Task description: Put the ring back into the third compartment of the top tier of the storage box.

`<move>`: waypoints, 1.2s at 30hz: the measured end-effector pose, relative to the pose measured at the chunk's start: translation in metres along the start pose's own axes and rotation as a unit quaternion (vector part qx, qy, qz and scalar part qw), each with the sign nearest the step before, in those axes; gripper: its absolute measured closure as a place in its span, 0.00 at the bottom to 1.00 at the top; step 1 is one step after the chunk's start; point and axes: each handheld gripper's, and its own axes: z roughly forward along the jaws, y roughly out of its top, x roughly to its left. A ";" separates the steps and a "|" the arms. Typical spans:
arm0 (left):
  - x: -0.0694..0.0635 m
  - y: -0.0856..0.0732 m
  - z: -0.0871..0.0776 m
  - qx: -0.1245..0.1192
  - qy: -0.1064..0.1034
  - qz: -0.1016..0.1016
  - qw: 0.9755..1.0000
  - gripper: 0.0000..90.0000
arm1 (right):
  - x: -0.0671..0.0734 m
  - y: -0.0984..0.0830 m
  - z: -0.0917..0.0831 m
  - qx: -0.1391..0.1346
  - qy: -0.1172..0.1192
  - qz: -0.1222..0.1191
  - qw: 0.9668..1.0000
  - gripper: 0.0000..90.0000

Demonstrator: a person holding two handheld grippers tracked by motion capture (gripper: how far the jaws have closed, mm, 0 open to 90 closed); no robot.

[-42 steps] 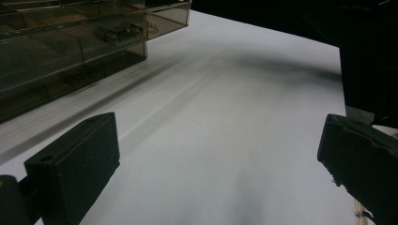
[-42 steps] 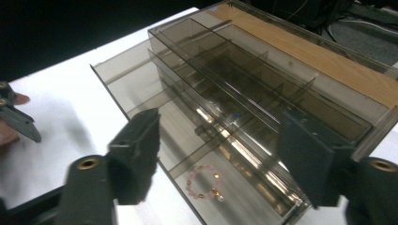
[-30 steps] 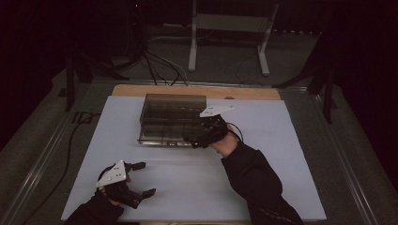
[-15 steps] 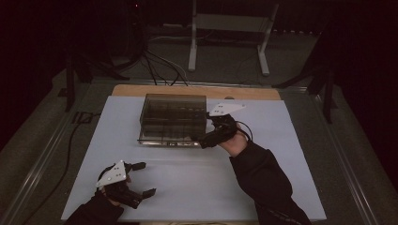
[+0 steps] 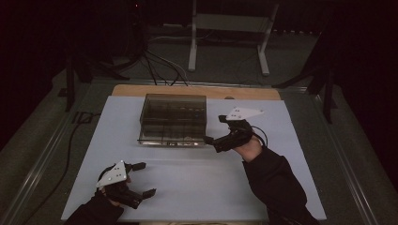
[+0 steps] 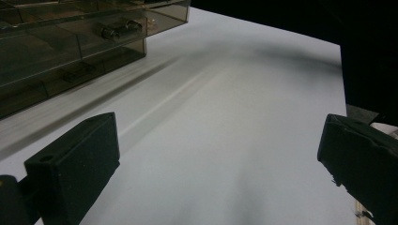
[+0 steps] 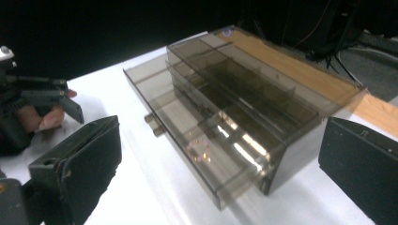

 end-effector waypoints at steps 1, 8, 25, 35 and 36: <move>0.000 0.000 0.000 0.000 0.000 0.000 1.000 0.01 | 0.000 0.000 0.000 0.000 0.000 0.000 1.000 0.00; 0.000 0.000 0.000 0.000 0.000 -0.001 1.000 0.01 | 0.001 -0.015 -0.008 0.004 -0.006 -0.002 1.000 0.00; 0.000 0.000 0.001 0.001 -0.001 0.000 1.000 0.01 | -0.005 -0.072 -0.028 0.010 -0.002 0.022 1.000 0.00; 0.000 0.000 0.000 -0.001 -0.003 0.000 1.000 0.01 | -0.005 -0.112 -0.043 0.014 -0.013 0.036 0.999 0.00; 0.000 0.000 0.000 -0.001 -0.003 -0.001 1.000 0.01 | -0.003 -0.118 -0.047 0.016 -0.015 0.030 0.999 0.00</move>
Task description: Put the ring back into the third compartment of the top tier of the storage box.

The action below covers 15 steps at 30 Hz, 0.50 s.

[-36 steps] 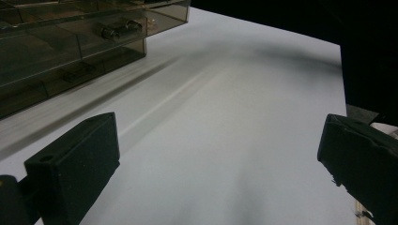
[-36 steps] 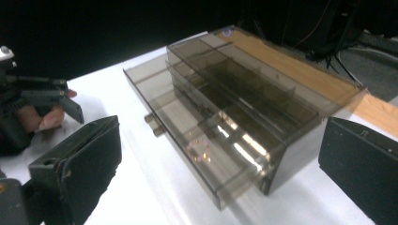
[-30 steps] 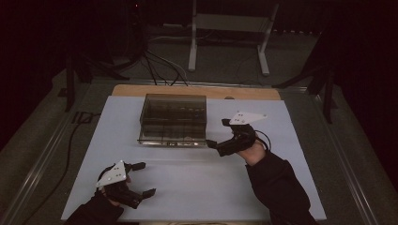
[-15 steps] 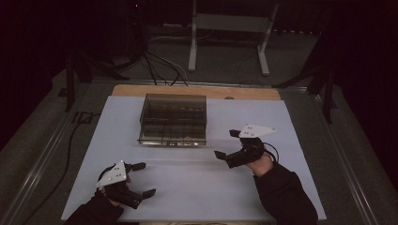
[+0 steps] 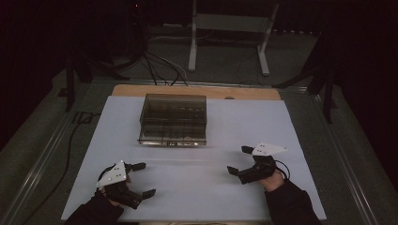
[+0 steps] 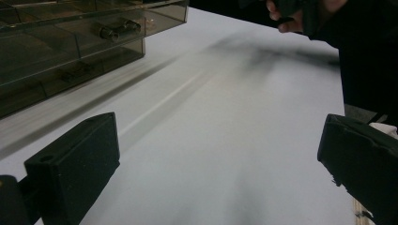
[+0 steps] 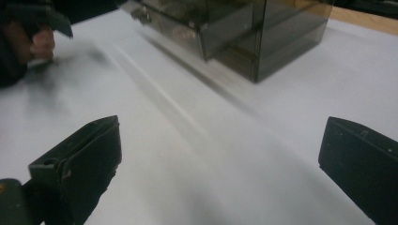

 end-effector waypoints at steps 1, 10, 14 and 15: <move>0.000 0.000 0.000 0.001 0.000 0.000 1.000 0.01 | 0.000 0.000 0.000 0.000 0.000 0.000 1.000 0.00; 0.000 0.000 0.000 0.001 0.002 0.002 1.000 0.01 | 0.004 -0.024 -0.018 -0.005 -0.007 -0.007 1.000 0.00; -0.001 0.000 0.000 0.001 0.001 0.002 1.000 0.01 | 0.005 -0.033 -0.026 0.005 -0.020 -0.008 1.000 0.00; 0.000 0.000 0.000 0.000 0.000 0.001 1.000 0.01 | 0.005 -0.036 -0.028 0.007 -0.022 -0.006 1.000 0.00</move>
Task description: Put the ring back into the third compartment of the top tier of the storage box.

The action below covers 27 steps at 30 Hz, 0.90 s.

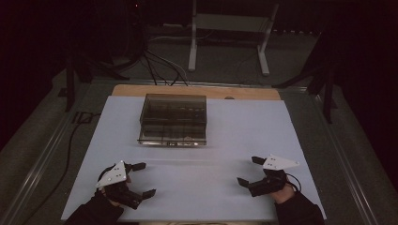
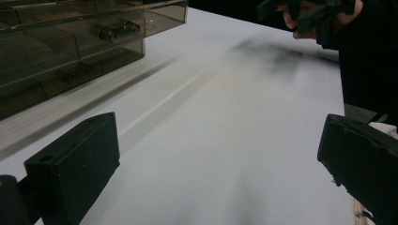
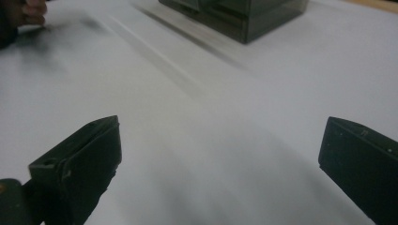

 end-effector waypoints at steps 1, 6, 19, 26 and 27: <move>0.000 0.000 0.000 0.000 0.000 0.000 1.000 0.01 | 0.000 -0.002 -0.002 0.002 -0.003 0.001 1.000 0.00; 0.000 0.000 0.000 -0.002 -0.001 -0.001 1.000 0.01 | -0.002 -0.014 -0.014 0.006 -0.017 0.016 1.000 0.00; 0.000 0.000 0.000 0.000 0.000 0.000 1.000 0.01 | -0.007 -0.037 -0.045 0.010 -0.057 0.053 0.997 0.00; 0.000 0.000 0.000 -0.002 0.003 -0.001 1.000 0.01 | -0.008 -0.047 -0.058 0.015 -0.077 0.065 0.995 0.00; 0.000 0.000 0.000 -0.002 0.003 -0.001 1.000 0.01 | -0.008 -0.049 -0.059 0.014 -0.078 0.068 0.995 0.00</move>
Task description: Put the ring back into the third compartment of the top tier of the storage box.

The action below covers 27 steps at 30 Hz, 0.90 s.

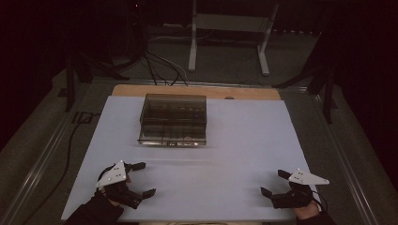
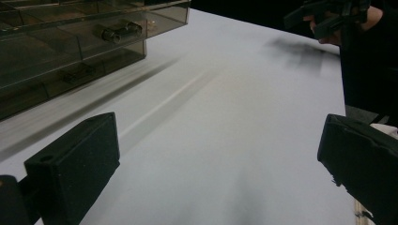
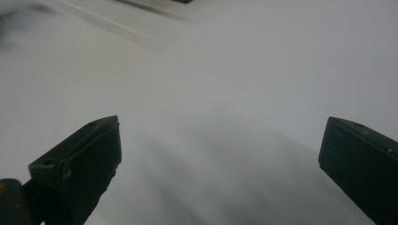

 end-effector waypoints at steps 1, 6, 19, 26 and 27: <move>0.000 0.000 0.000 0.000 -0.001 -0.001 1.000 0.01 | -0.001 -0.001 -0.001 -0.001 -0.001 0.004 1.000 0.00; 0.000 0.000 0.000 0.001 -0.001 0.000 1.000 0.01 | -0.004 -0.003 -0.005 -0.005 -0.008 0.010 1.000 0.00; 0.001 0.000 0.000 -0.002 0.000 -0.003 1.000 0.01 | -0.007 0.001 -0.005 -0.013 -0.009 0.013 1.000 0.00; 0.001 0.000 0.000 0.002 0.000 -0.001 1.000 0.01 | -0.005 0.002 -0.003 -0.013 -0.005 0.007 1.000 0.00; 0.001 0.000 0.000 0.002 0.001 -0.002 1.000 0.01 | -0.005 0.003 -0.003 -0.014 -0.004 0.007 1.000 0.00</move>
